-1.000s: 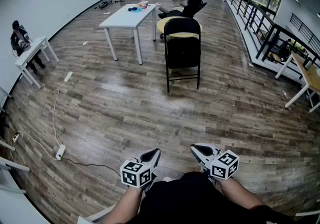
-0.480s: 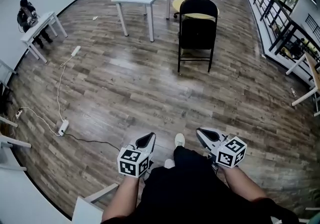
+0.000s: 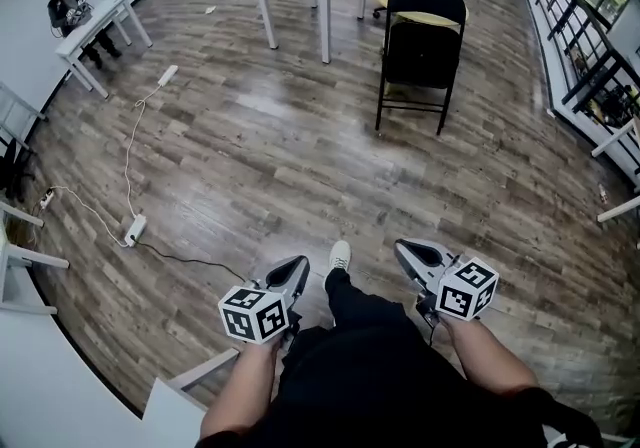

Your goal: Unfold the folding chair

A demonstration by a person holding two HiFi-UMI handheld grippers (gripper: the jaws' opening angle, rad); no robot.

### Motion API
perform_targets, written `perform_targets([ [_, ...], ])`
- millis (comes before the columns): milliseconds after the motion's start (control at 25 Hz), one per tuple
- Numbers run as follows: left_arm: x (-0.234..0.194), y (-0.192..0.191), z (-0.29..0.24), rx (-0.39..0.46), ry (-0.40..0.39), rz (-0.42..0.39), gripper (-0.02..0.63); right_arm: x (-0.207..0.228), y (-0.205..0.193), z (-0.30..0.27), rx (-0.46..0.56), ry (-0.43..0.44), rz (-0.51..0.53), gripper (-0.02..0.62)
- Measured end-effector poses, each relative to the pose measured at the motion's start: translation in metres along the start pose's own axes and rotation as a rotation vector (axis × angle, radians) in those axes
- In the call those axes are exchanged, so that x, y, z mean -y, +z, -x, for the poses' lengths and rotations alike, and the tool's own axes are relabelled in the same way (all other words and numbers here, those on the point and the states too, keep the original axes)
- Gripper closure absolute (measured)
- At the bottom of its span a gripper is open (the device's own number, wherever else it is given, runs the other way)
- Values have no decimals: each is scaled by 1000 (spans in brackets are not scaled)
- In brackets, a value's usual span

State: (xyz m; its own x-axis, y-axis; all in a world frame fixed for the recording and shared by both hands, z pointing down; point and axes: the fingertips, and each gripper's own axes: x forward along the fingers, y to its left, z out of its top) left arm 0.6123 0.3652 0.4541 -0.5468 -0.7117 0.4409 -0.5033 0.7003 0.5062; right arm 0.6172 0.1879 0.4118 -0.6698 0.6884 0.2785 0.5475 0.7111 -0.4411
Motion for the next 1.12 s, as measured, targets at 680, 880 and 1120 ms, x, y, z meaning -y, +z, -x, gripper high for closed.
perform_targets([
  [680,-71,79,-72,-63,3,-61,598,94,41,-93,0,-78,-73,600],
  [880,-91,121,-104,-61,3,-84,598,128,65,-121,2,-96,-83,600],
  [1120,-114,172,-133,-48,13,-97,598,167,111,-159,31,-107,-30,600],
])
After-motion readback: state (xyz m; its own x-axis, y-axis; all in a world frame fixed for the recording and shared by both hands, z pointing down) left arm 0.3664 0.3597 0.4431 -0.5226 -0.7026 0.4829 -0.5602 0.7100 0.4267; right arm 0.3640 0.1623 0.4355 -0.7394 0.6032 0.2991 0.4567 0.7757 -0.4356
